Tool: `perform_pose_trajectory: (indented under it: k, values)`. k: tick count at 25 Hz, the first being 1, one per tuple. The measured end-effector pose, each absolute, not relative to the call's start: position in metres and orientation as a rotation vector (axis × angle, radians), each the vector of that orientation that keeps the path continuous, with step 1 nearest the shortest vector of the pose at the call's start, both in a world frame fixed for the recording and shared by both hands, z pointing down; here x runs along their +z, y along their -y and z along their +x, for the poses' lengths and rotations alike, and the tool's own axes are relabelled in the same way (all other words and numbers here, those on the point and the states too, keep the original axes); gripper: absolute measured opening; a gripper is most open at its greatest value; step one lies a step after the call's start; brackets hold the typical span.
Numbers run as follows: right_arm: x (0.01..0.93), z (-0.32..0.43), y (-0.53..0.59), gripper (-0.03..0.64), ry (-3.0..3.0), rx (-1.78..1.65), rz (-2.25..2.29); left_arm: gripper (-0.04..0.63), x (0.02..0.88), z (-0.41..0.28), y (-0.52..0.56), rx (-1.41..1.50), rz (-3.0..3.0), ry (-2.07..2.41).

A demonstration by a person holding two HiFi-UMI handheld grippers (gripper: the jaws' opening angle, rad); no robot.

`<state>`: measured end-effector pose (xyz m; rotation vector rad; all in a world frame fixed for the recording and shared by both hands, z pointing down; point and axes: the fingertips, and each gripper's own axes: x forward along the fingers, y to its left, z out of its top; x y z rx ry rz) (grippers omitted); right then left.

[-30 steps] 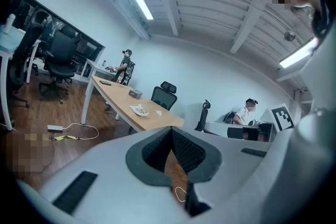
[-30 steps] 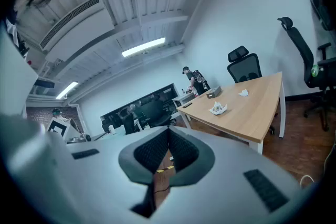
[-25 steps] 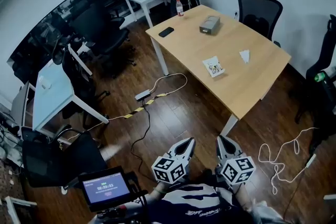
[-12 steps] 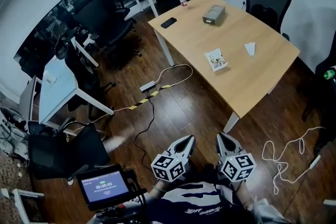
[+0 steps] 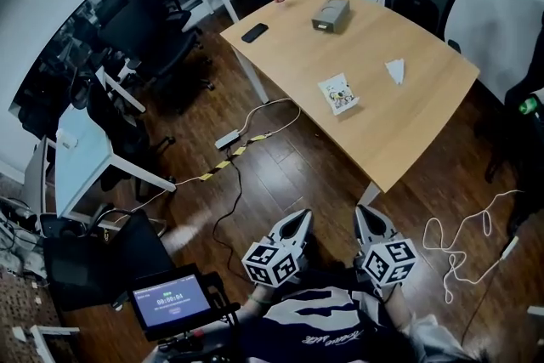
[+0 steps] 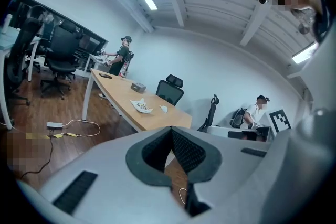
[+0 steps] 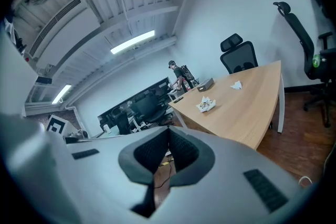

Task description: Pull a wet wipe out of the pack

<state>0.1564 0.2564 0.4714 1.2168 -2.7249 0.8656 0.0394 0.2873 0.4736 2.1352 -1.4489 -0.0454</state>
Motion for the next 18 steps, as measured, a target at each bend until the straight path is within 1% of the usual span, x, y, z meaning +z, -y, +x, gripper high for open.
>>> perform_pose_trajectory:
  k: [7,18]
  values:
    - [0.466,0.125,-0.203,-0.009,2.69,0.852,1.273,0.003,0.466,0.007,-0.228,-0.052,2.182,1.392]
    - [0.464,0.014,-0.106,-0.009,2.656,0.87,1.318,0.003,0.457,-0.121,-0.128,-0.095,2.176,1.393]
